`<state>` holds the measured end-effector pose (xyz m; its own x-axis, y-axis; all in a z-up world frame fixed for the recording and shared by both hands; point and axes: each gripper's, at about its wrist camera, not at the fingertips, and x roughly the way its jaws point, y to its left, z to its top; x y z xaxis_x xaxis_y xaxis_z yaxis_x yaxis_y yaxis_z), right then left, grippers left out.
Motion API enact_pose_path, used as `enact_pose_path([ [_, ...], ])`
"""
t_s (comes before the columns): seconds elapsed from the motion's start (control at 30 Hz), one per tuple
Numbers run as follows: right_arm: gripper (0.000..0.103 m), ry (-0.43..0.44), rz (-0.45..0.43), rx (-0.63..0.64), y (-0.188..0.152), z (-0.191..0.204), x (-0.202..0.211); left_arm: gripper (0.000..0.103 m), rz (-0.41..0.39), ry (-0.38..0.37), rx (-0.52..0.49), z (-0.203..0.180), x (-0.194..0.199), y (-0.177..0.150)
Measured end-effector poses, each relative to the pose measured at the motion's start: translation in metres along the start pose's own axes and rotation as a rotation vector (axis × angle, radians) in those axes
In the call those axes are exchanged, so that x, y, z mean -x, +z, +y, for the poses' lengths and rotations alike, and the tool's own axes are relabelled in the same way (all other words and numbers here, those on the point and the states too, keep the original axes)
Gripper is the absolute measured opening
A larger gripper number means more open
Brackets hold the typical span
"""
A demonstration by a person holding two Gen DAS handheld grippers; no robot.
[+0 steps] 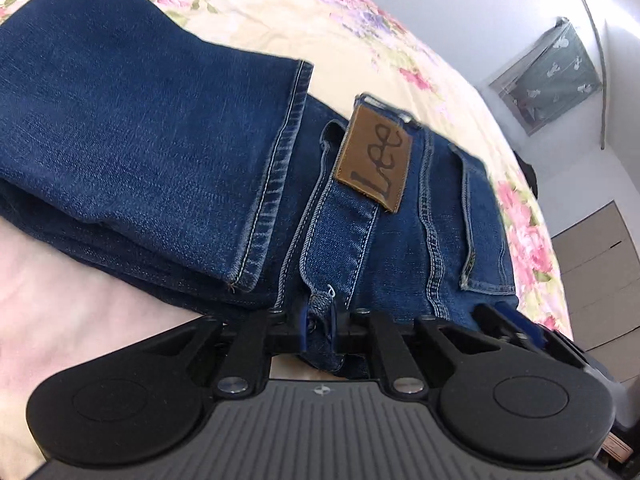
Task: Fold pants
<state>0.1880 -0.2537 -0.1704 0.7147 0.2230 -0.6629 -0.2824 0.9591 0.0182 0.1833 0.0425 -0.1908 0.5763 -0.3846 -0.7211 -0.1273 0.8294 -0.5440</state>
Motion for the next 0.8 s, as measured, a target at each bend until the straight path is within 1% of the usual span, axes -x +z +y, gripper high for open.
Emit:
enact_pose_path([
  [0.07,0.035,0.017,-0.062,-0.045,0.000,-0.005,0.016,0.013,0.005,0.001,0.002,0.002,-0.001,0.001],
  [0.1,0.035,0.023,-0.077,-0.059,-0.002,-0.007,0.022,0.017,0.007,0.008,0.002,0.002,-0.002,0.001],
  [0.17,0.035,0.022,-0.059,-0.063,-0.008,-0.008,0.022,0.018,0.019,0.020,0.006,0.002,-0.006,0.002],
  [0.23,0.035,0.012,-0.007,-0.030,-0.012,-0.005,0.011,0.019,0.022,0.028,0.002,0.000,-0.003,0.002],
  [0.27,0.035,0.006,0.008,-0.016,-0.011,-0.004,0.008,0.019,0.021,0.025,0.006,-0.001,0.001,0.002],
  [0.3,0.035,0.004,0.005,-0.019,-0.010,-0.004,0.009,0.020,0.023,0.016,0.012,-0.002,0.004,0.005],
  [0.37,0.035,0.015,-0.026,-0.059,-0.007,-0.007,0.019,0.027,0.018,0.000,-0.002,-0.001,0.020,0.008],
  [0.43,0.035,0.038,-0.068,-0.088,-0.007,-0.008,0.031,0.041,-0.003,-0.010,-0.014,0.005,0.039,0.013],
  [0.47,0.035,0.046,-0.093,-0.086,-0.007,-0.006,0.037,0.045,-0.021,-0.014,-0.009,0.012,0.050,0.016],
  [0.5,0.035,0.050,-0.116,-0.075,-0.007,-0.003,0.042,0.053,-0.041,-0.015,0.002,0.020,0.060,0.018],
  [0.53,0.035,0.053,-0.137,-0.059,-0.006,0.001,0.047,0.058,-0.065,-0.017,0.023,0.030,0.070,0.020],
  [0.57,0.035,0.056,-0.150,-0.046,-0.006,0.005,0.050,0.060,-0.087,-0.017,0.050,0.041,0.078,0.022],
  [0.63,0.035,0.070,-0.166,-0.014,-0.003,0.016,0.053,0.061,-0.123,-0.018,0.124,0.067,0.090,0.024],
  [0.67,0.035,0.077,-0.161,0.002,-0.001,0.023,0.052,0.061,-0.137,-0.015,0.166,0.081,0.095,0.025],
  [0.8,0.035,0.109,-0.139,0.080,0.005,0.060,0.044,0.061,-0.201,0.032,0.303,0.126,0.109,0.025],
])
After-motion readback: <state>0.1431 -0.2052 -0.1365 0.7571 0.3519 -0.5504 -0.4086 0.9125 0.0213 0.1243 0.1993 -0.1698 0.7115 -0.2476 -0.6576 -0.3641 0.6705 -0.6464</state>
